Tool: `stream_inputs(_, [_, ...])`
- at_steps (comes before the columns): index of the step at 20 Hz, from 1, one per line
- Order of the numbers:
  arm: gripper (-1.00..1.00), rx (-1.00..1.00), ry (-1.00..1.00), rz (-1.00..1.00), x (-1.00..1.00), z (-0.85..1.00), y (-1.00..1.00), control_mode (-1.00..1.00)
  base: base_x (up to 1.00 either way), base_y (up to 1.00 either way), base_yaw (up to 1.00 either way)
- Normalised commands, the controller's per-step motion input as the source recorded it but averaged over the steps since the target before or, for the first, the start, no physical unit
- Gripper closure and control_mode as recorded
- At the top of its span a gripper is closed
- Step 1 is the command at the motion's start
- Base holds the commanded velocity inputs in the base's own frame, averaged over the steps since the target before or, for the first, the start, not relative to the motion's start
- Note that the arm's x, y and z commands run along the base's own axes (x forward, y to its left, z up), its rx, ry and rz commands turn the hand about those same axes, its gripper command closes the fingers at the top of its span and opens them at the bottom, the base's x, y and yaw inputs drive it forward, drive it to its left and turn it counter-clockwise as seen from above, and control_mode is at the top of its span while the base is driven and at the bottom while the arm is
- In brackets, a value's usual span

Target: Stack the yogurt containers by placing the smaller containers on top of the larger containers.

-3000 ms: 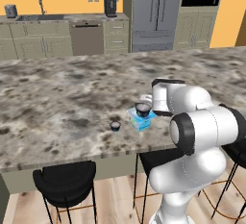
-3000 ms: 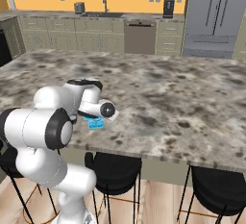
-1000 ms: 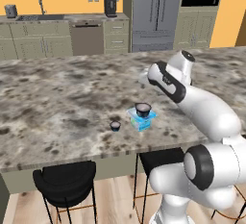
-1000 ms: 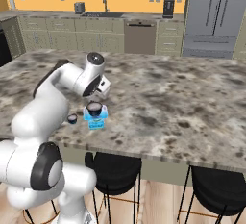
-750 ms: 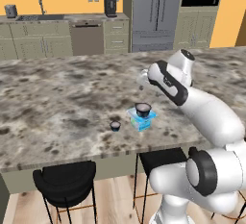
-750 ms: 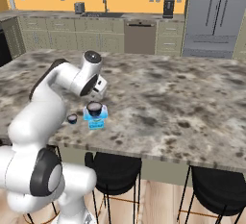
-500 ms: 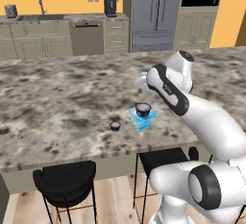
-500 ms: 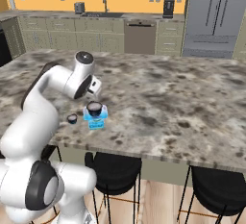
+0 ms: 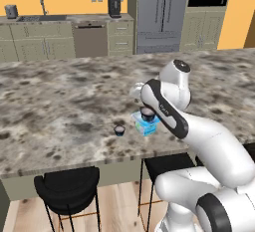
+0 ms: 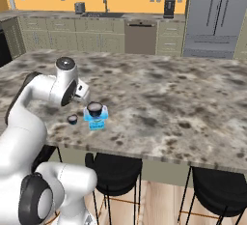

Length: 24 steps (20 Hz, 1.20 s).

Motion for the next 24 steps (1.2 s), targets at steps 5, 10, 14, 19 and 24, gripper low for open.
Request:
stream_inputs(5, [-1.0, -0.05, 0.0, 0.0, -0.07, -0.04, 0.34, -1.0, 0.0, 0.0, 0.0])
stream_inputs(10, [-1.0, -0.07, 0.03, -0.02, -0.01, -0.09, 0.26, -1.0, 0.0, 0.0, 0.0])
stream_inputs(14, [-1.0, -0.1, 0.05, -0.04, 0.0, -0.16, 0.17, -1.0, 0.0, 0.0, 0.0])
stream_inputs(19, [-1.0, -0.1, 0.11, -0.03, 0.0, -0.26, 0.18, -1.0, 0.0, 0.0, 0.0])
stream_inputs(24, [-1.0, -0.06, 0.09, -0.01, 0.0, -0.21, 0.14, -1.0, 0.0, 0.0, 0.0])
